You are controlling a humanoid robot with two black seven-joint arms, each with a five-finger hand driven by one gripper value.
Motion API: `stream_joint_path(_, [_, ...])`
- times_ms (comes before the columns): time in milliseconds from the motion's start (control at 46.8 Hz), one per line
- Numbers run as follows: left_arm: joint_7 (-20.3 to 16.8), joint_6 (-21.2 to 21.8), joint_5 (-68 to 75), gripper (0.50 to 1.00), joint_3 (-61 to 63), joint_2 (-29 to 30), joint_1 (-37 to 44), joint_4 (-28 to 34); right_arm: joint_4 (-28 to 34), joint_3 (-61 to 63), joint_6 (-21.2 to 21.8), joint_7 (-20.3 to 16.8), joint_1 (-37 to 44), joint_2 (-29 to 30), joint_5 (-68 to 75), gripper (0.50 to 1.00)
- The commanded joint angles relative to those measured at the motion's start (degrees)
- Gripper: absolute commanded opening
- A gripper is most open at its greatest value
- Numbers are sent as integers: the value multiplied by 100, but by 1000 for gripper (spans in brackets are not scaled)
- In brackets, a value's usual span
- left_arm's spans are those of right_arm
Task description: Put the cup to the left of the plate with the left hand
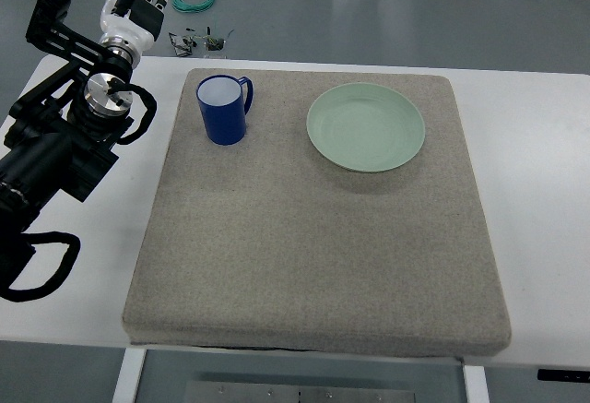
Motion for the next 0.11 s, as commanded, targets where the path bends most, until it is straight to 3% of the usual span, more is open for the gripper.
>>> stream_joint_path(0, [0, 7, 0, 996, 7, 6, 0, -8, 0, 0, 0, 3, 0, 0, 3, 934])
stream_joint_path(85, [0, -2, 0, 996, 33, 23, 0, 1, 0, 0, 0, 3, 0, 0, -6, 934])
